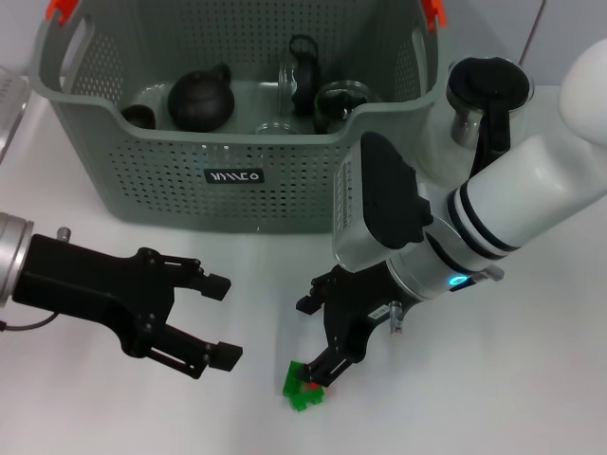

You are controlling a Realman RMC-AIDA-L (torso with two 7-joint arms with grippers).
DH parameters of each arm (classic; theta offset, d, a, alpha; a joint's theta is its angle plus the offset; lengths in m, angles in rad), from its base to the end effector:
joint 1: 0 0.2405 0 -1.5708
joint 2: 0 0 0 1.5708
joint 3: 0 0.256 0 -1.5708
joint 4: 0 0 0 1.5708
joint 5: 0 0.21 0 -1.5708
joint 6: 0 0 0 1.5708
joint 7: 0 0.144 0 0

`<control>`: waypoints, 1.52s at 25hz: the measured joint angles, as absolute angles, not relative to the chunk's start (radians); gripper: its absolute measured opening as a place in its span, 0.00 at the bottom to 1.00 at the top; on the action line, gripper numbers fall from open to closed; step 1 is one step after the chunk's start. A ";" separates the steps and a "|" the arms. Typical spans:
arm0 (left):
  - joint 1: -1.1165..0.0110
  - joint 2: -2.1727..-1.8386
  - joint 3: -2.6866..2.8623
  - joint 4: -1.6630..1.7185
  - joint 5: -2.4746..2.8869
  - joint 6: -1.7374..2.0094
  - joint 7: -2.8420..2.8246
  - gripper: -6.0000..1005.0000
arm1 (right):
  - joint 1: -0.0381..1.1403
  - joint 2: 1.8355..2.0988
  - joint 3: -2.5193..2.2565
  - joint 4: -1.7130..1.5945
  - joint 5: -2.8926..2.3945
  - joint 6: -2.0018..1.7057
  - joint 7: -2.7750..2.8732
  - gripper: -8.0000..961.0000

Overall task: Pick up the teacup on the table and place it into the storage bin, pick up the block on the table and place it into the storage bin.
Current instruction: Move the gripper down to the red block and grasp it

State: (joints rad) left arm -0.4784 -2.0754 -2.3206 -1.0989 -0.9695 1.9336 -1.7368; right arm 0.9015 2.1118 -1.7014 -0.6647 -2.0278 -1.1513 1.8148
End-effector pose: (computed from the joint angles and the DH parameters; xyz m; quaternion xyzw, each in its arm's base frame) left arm -0.2333 0.2944 0.0417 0.9715 0.2099 0.1096 0.0135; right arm 0.1440 0.3490 -0.1324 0.9951 -0.0299 0.0915 0.0218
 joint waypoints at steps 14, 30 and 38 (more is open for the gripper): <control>-0.483 -2.074 -2.319 -1.097 -0.968 1.933 -1.736 0.96 | 0.898 2.112 -1.723 -0.669 -2.028 -1.150 1.818 0.98; -0.483 -2.075 -2.319 -1.097 -0.968 1.933 -1.738 0.96 | 0.894 2.112 -1.739 -0.671 -2.029 -1.121 1.818 0.98; -0.483 -2.074 -2.322 -1.097 -0.968 1.933 -1.738 0.96 | 0.895 2.112 -1.741 -0.672 -2.028 -1.120 1.818 0.98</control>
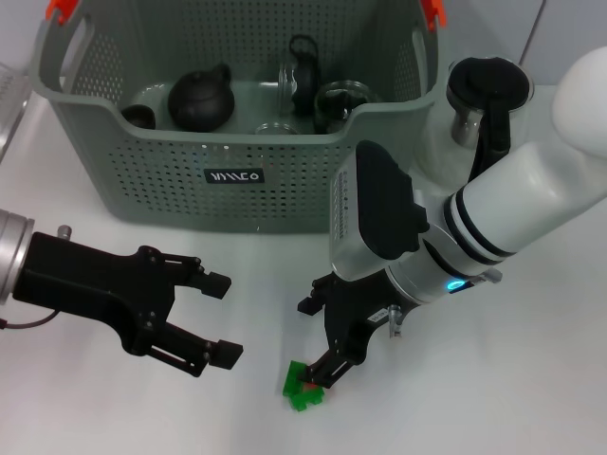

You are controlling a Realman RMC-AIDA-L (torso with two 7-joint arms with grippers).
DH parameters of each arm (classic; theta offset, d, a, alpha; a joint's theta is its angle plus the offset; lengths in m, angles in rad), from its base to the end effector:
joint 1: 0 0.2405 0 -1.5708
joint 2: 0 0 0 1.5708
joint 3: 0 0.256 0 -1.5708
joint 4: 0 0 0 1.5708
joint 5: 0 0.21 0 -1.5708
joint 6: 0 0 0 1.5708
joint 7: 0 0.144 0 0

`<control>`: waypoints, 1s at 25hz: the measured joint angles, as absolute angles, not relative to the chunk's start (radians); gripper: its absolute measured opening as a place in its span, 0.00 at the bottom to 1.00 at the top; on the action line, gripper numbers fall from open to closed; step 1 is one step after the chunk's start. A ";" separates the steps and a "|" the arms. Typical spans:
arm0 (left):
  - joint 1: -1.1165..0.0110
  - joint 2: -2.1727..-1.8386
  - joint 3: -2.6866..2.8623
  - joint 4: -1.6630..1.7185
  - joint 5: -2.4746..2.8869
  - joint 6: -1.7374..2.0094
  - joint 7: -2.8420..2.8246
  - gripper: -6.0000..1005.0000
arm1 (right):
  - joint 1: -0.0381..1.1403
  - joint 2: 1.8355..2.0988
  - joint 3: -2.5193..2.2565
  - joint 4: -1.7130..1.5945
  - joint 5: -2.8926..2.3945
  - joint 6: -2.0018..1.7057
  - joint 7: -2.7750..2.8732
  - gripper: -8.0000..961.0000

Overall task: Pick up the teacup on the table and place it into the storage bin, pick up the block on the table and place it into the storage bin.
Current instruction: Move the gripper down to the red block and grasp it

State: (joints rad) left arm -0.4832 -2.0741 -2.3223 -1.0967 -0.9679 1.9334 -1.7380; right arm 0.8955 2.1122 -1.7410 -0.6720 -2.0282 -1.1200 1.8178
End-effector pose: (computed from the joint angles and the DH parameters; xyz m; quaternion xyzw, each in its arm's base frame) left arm -0.2327 0.2955 0.0420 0.9716 0.2095 0.1091 0.0135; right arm 0.1461 0.3479 -0.1361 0.9947 -0.0189 0.1000 0.0151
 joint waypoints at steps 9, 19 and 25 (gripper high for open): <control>-0.486 -2.073 -2.319 -1.097 -0.968 1.939 -1.738 0.96 | 0.896 2.112 -1.746 -0.672 -2.027 -1.121 1.818 0.98; -0.486 -2.067 -2.296 -1.097 -0.938 1.944 -1.734 0.96 | 0.899 2.114 -1.755 -0.672 -2.017 -1.129 1.819 0.98; -0.491 -2.071 -2.296 -1.097 -0.930 1.943 -1.734 0.96 | 0.900 2.114 -1.762 -0.672 -2.017 -1.122 1.821 0.98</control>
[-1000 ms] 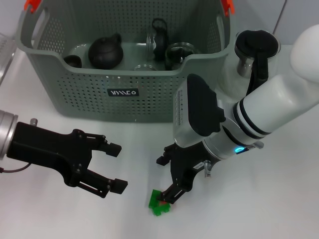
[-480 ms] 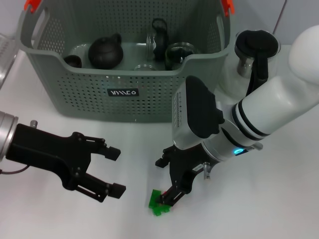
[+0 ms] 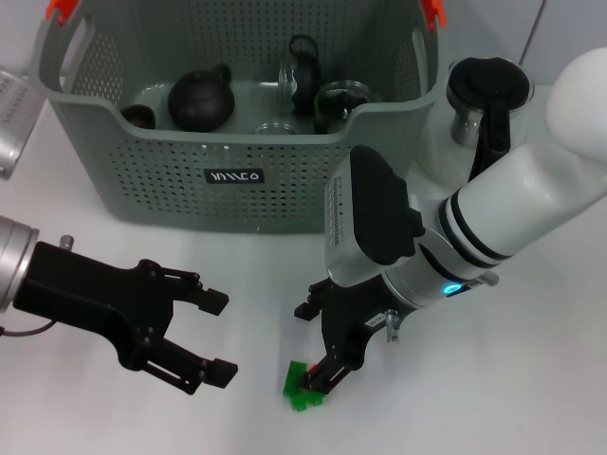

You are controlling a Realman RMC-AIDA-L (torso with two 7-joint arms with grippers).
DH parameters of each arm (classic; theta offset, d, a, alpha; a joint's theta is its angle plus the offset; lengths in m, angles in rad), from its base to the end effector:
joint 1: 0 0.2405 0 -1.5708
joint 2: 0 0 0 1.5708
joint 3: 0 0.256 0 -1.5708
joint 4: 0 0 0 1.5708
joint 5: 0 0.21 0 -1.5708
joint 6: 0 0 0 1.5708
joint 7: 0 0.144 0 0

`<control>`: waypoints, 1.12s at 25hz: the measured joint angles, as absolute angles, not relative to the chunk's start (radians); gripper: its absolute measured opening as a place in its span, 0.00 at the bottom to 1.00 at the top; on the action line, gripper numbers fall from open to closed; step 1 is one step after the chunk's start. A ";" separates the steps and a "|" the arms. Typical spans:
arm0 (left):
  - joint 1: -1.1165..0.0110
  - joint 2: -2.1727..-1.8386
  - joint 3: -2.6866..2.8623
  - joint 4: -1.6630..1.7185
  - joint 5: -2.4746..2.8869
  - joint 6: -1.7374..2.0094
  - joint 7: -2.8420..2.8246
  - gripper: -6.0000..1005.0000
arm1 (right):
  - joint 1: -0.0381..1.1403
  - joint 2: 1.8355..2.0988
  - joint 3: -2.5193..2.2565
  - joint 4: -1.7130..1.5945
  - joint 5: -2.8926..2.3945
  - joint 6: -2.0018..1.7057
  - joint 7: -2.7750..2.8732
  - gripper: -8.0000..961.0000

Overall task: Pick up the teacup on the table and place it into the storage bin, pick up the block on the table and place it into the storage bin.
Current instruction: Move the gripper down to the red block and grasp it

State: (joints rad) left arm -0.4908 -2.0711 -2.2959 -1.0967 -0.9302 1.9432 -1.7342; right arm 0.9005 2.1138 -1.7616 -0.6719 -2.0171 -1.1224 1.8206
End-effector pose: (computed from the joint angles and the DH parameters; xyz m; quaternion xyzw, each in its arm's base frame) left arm -0.2338 0.2938 0.0387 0.9749 0.2048 0.0830 0.0285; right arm 0.1442 0.3449 -0.1388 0.9944 -0.0148 0.1022 0.0223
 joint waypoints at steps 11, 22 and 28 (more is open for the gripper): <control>-0.494 -2.072 -2.296 -1.097 -0.928 1.944 -1.737 0.96 | 0.894 2.111 -1.766 -0.672 -2.019 -1.105 1.821 0.98; -0.498 -2.070 -2.296 -1.097 -0.928 1.944 -1.747 0.96 | 0.892 2.100 -1.751 -0.683 -2.024 -1.090 1.832 0.98; -0.500 -2.069 -2.296 -1.097 -0.928 1.943 -1.748 0.96 | 0.868 2.092 -1.720 -0.740 -2.031 -1.148 1.836 0.98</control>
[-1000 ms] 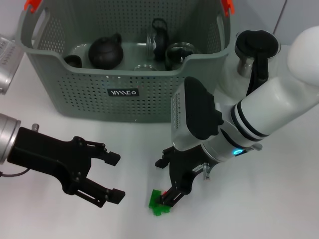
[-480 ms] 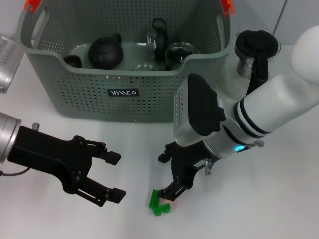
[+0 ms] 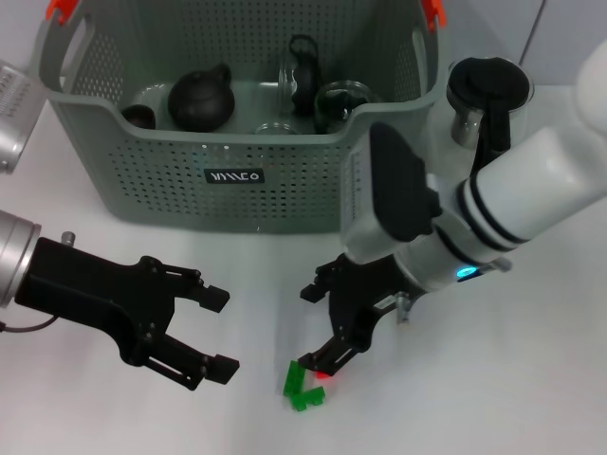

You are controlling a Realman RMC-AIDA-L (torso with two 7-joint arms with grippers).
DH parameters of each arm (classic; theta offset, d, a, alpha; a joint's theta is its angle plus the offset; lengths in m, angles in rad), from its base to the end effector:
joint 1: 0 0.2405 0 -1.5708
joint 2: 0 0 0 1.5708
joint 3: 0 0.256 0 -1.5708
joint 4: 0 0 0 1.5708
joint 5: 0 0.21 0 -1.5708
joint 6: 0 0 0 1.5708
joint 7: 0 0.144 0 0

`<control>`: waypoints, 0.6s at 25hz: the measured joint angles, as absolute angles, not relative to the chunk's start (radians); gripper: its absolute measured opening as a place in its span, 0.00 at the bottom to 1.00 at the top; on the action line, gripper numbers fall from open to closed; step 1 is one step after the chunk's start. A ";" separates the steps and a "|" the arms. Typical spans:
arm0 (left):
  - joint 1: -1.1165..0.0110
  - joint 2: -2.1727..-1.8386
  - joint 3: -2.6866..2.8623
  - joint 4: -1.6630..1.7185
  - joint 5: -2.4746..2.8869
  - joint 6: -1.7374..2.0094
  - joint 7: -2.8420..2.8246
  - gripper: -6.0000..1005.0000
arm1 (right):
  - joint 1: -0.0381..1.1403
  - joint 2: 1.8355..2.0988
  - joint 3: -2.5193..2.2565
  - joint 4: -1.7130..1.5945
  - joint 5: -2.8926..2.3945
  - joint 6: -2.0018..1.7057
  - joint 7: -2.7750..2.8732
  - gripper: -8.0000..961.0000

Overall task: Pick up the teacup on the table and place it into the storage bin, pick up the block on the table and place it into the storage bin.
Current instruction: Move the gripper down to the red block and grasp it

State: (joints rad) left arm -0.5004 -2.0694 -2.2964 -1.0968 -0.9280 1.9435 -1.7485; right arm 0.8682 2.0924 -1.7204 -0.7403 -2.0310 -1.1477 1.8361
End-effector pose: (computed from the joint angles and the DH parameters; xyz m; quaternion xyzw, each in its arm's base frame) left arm -0.2316 0.2961 0.0393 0.9744 0.2075 0.0811 0.0289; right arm 0.1416 0.3520 -0.1244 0.9960 -0.0201 0.0872 0.0070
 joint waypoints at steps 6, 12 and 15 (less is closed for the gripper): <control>-0.502 -2.073 -2.296 -1.097 -0.928 1.944 -1.749 0.96 | 0.866 2.094 -1.610 -0.754 -2.154 -1.251 1.869 0.98; -0.510 -2.078 -2.296 -1.097 -0.928 1.944 -1.749 0.96 | 0.891 2.098 -1.603 -0.766 -2.234 -1.312 1.925 0.98; -0.511 -2.080 -2.296 -1.097 -0.928 1.942 -1.749 0.96 | 0.914 2.099 -1.610 -0.766 -2.240 -1.331 1.934 0.98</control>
State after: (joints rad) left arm -0.5111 -2.0802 -2.2964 -1.0968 -0.9280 1.9425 -1.7487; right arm 0.9137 2.0990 -1.6099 -0.7661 -2.2403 -1.3307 1.9343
